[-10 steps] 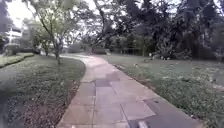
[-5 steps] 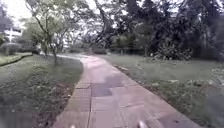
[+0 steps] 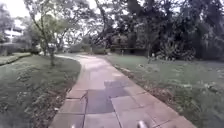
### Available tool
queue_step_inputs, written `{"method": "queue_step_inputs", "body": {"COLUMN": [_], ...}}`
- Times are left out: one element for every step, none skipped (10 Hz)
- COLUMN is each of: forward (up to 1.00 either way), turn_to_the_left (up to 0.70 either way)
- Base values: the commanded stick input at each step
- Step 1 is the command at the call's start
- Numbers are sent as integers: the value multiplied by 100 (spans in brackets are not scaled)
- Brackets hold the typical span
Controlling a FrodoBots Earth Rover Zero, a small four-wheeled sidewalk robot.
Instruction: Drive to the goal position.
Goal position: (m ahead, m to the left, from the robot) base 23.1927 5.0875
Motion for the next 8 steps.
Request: {"method": "queue_step_inputs", "body": {"forward": [100,100,100,100,100,100,100,100], "turn_to_the_left": [0,0,0,0,0,0,0,0]}}
